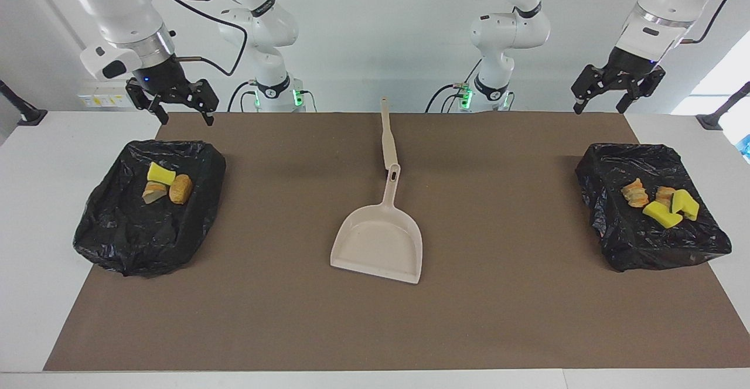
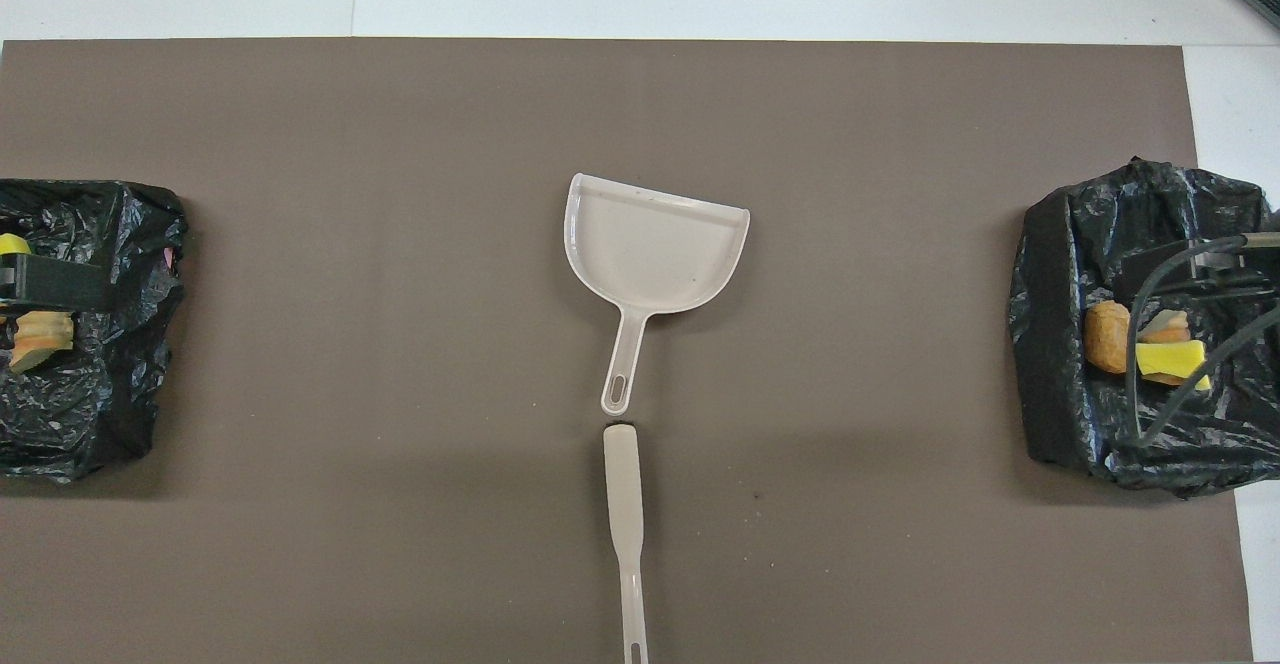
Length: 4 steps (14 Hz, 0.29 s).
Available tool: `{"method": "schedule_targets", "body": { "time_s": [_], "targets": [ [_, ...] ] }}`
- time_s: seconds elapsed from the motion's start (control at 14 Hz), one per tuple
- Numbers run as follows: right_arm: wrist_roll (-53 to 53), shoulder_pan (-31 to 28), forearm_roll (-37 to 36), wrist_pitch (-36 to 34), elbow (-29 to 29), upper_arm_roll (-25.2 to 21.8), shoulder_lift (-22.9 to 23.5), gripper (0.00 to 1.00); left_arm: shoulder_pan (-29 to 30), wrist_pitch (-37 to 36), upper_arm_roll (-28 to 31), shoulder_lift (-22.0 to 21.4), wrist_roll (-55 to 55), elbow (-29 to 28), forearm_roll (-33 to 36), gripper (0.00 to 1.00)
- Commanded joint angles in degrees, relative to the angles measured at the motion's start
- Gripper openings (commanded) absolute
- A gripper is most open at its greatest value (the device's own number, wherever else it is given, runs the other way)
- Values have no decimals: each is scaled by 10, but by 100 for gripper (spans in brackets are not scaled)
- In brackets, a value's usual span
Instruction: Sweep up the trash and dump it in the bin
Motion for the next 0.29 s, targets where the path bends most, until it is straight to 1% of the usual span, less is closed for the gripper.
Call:
{"method": "schedule_targets", "body": {
  "time_s": [0.0, 0.21],
  "targets": [
    [9, -4, 10, 11, -9, 4, -5, 100, 2, 11, -1, -18, 5, -23, -6, 100],
    [7, -4, 9, 11, -9, 4, -5, 100, 1, 11, -1, -21, 5, -27, -6, 100]
  ]
}}
